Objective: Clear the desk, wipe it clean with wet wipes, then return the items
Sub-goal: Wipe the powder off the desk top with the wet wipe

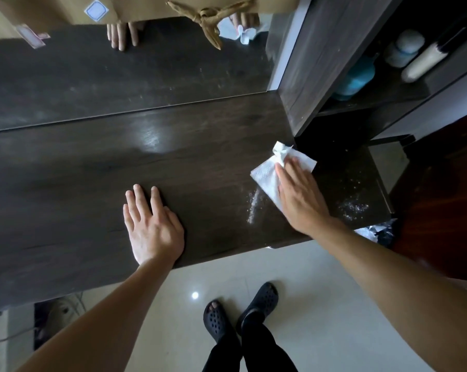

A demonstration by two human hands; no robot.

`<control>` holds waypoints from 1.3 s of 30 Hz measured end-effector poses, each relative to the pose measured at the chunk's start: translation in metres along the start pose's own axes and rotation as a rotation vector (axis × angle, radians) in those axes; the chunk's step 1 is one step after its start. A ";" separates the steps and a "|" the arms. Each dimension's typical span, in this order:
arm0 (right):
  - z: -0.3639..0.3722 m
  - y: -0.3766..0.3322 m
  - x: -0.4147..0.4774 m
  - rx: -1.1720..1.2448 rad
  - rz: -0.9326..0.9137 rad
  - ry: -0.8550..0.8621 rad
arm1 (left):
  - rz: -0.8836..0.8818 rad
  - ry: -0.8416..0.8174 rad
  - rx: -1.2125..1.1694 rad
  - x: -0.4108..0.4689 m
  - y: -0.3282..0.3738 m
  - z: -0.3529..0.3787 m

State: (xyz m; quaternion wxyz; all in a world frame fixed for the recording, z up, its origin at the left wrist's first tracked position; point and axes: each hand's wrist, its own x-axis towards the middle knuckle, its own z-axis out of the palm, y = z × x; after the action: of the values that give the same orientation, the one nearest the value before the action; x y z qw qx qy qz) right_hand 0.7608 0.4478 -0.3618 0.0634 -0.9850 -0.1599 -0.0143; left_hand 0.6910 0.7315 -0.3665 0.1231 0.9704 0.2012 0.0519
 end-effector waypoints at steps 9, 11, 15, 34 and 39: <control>-0.001 -0.015 -0.036 0.196 -0.258 -0.069 | 0.007 -0.015 0.010 0.001 0.000 0.000; 0.001 -0.004 0.005 0.218 -0.080 0.053 | 0.005 -0.008 0.004 0.000 0.000 0.000; 0.000 -0.049 0.004 0.331 0.047 0.113 | 0.020 0.012 -0.010 0.000 -0.001 0.000; -0.003 -0.081 -0.043 0.219 -0.454 -0.205 | 0.034 0.009 0.010 0.001 -0.002 0.002; -0.008 -0.036 0.060 0.001 -0.143 -0.151 | 0.034 0.005 0.024 0.002 -0.002 0.001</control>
State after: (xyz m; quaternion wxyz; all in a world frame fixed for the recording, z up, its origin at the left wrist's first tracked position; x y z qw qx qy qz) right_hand 0.8057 0.4995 -0.3466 0.0502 -0.9693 -0.2343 0.0557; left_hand 0.6920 0.7338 -0.3684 0.1099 0.9750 0.1857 0.0537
